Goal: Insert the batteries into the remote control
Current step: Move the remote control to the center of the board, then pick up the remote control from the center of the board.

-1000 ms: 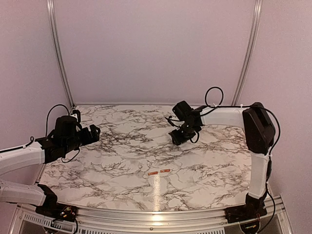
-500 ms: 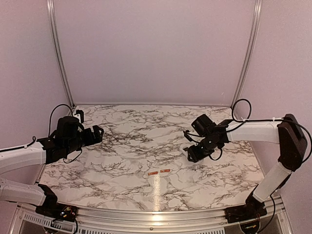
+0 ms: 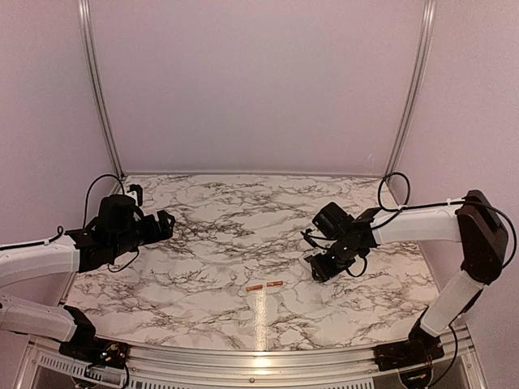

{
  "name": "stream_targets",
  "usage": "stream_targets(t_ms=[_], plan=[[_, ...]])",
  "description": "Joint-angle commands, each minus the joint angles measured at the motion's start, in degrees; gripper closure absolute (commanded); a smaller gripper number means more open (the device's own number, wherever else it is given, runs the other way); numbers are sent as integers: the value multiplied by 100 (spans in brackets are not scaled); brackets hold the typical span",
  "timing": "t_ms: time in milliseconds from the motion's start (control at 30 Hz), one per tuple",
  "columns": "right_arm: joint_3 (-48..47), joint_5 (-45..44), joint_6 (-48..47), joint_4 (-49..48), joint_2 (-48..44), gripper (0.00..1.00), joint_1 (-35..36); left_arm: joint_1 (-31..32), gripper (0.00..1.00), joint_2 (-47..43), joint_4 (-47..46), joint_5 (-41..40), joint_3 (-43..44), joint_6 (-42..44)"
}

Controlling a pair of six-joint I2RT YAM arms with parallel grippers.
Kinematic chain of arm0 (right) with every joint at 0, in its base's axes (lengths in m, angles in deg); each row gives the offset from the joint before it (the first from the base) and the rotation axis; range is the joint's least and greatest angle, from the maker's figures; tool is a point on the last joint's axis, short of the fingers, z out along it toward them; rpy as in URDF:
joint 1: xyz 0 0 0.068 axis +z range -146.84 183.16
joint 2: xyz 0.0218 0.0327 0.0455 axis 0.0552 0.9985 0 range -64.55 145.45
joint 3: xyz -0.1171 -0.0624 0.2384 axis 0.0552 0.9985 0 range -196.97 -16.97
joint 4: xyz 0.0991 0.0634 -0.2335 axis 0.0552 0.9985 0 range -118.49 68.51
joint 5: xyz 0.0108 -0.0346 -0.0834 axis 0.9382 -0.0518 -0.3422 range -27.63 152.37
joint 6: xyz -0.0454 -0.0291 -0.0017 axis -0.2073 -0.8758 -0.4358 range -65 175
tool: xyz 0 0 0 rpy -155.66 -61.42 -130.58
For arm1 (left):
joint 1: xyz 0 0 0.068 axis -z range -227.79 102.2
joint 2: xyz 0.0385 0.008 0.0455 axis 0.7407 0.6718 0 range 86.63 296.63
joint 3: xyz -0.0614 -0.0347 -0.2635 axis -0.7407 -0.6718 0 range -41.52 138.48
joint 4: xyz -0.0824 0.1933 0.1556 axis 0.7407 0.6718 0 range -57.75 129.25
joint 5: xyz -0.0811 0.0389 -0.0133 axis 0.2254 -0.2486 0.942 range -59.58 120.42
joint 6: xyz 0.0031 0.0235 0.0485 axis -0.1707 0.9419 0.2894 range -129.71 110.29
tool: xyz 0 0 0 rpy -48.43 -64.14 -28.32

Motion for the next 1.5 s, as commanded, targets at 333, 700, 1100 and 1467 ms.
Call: stream_targets(t_ms=[333,700,1100,1467], plan=[[-166,93,-156,434,735,47,78,25,1,128,-163,-290,51,60],[-927,133,-404,816,1414,30,71,29,1,252,-165,-412,67,81],[-1308,505,-615,879,1777,48,-201,32,1,150,-154,-585,16,101],[-1874,1227,-461,210,818,59,-219,34,1,-423,-754,188,-224,326]])
